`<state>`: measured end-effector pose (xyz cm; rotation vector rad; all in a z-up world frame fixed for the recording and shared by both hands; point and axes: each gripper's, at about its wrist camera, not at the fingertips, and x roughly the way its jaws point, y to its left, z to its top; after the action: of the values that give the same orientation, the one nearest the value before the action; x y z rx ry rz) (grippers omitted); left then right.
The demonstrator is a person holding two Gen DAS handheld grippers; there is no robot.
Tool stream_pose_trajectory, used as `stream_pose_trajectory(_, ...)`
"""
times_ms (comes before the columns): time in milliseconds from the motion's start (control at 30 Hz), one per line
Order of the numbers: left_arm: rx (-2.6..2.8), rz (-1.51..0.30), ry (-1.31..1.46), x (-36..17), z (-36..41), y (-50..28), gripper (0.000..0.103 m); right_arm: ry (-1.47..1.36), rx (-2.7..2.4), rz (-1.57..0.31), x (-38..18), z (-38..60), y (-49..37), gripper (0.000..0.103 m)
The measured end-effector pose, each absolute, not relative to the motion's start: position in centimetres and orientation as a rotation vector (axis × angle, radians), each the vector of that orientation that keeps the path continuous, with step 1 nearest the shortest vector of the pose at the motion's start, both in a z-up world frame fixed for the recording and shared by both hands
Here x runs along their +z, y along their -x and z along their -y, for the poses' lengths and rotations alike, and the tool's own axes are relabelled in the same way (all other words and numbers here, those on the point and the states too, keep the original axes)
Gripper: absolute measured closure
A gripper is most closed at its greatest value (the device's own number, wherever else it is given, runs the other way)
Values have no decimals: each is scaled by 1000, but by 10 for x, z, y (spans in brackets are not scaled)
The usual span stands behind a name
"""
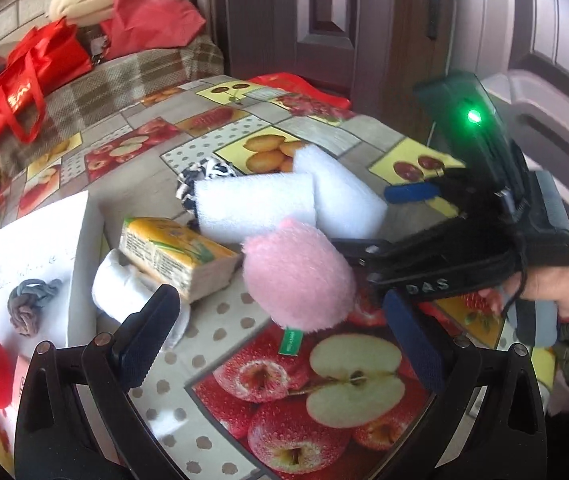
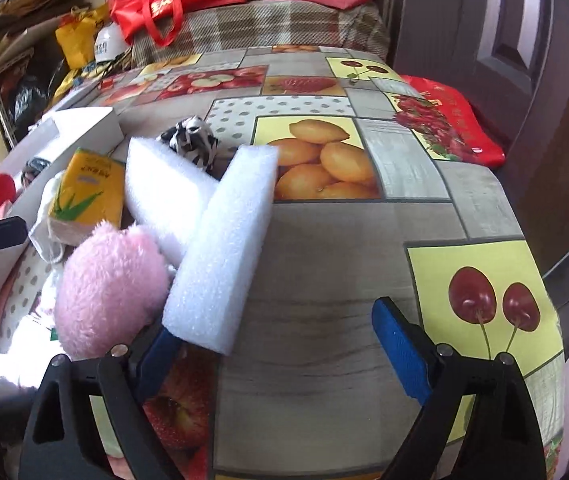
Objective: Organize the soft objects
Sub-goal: 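Grasp the pink fluffy ball with the left tool while the right tool grasps a white foam block, then lower the pink ball and foam block into the white tray and open both tools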
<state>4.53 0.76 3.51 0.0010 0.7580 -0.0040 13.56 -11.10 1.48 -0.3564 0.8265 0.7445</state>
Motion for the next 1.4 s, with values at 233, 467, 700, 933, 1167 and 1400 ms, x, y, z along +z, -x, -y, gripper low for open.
stream_pose_trajectory(233, 72, -774, -80, 29, -1, -54, 2, 265, 792, -822, 22, 112, -142, 16)
stream_pose_trajectory(467, 44, -768, -80, 27, 0, -56, 11, 158, 812, -812, 22, 127, -146, 84)
stream_pose_trajectory(700, 53, -830, -159, 11, 22, -87, 14, -56, 788, -762, 29, 163, -149, 84)
stream_pose_trajectory(933, 29, -735, -109, 12, 23, -64, 44, -96, 794, -670, 39, 170, -139, 84)
stream_pose_trajectory(1167, 58, -563, -99, 44, 22, -23, 44, -182, 837, -539, 66, 183, -108, 84)
stream_pose_trajectory(1400, 115, -452, -25, 75, -10, 7, 44, -180, 876, -462, 95, 173, -85, 84)
